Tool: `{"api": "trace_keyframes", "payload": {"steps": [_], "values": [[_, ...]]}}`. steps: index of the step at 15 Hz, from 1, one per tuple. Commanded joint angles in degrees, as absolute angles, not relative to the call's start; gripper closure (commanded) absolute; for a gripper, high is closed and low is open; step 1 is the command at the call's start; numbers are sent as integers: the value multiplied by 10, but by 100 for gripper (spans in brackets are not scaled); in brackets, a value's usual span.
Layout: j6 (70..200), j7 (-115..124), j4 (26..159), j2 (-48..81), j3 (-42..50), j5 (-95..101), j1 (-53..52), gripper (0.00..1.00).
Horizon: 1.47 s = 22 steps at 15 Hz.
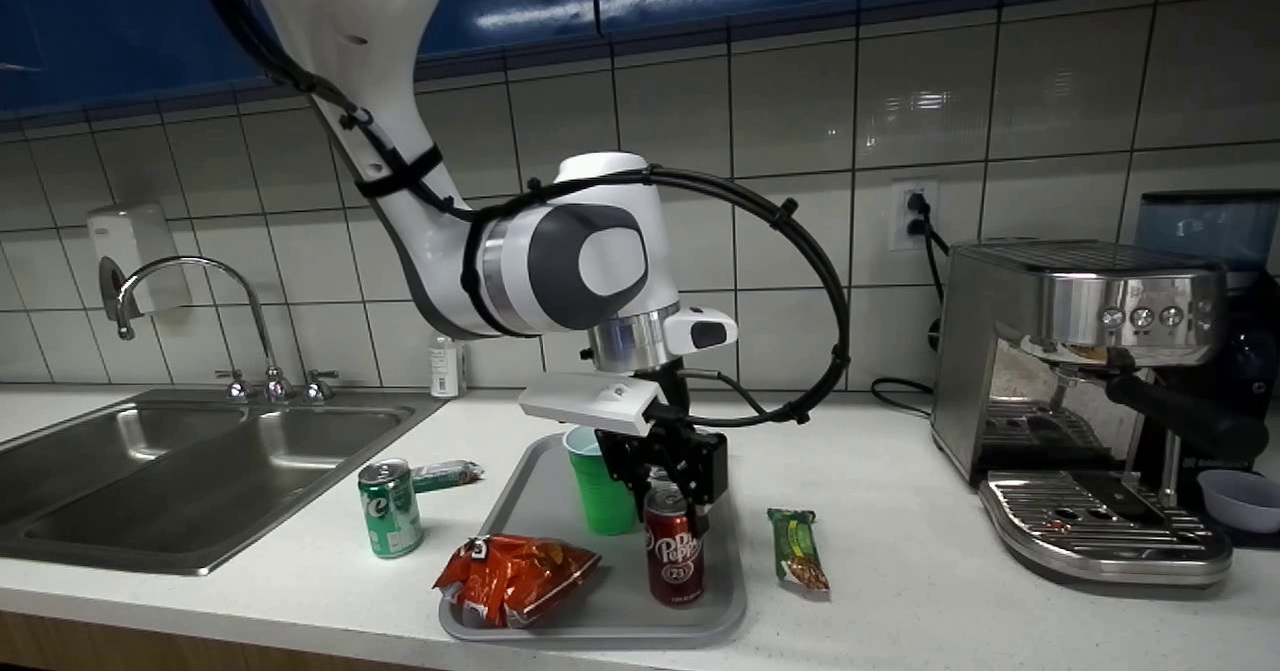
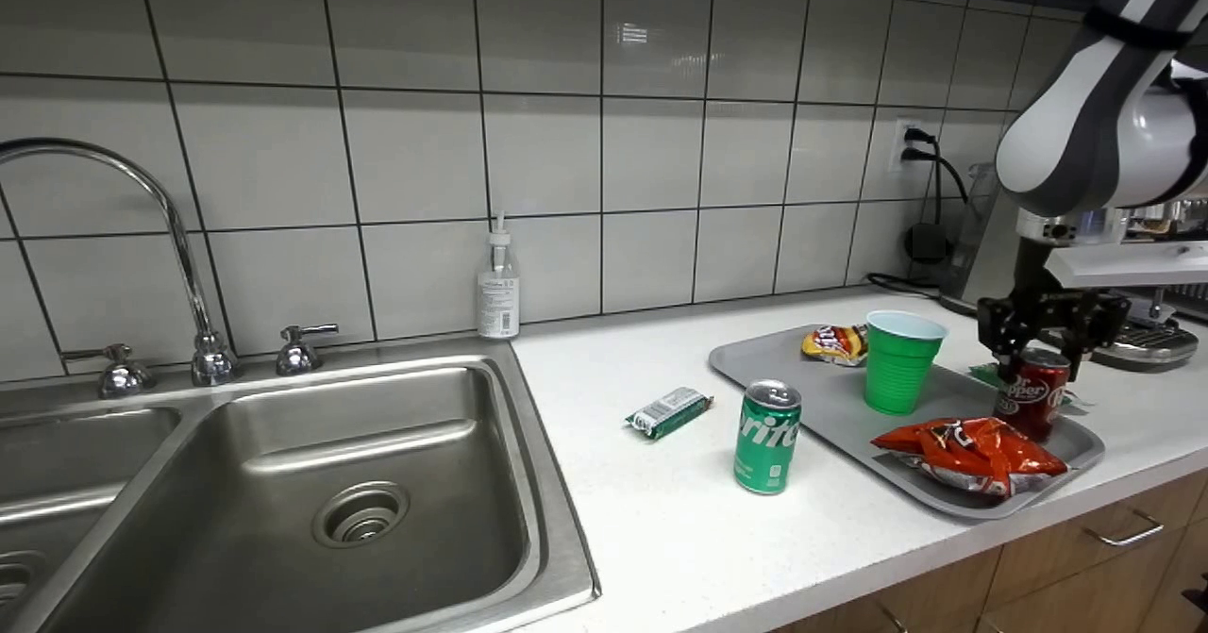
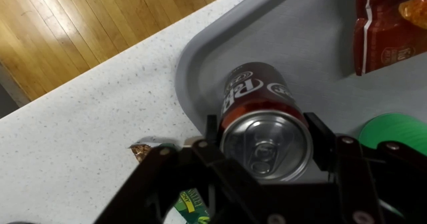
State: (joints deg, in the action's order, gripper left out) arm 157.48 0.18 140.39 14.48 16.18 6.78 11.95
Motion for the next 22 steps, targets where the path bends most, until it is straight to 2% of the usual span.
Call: {"api": "trace_keyframes", "payload": {"steps": [1,22], "values": [[1563,-1,1396,130,156,57,124,60],[1525,39,1242,159,225,44,190,60]]}}
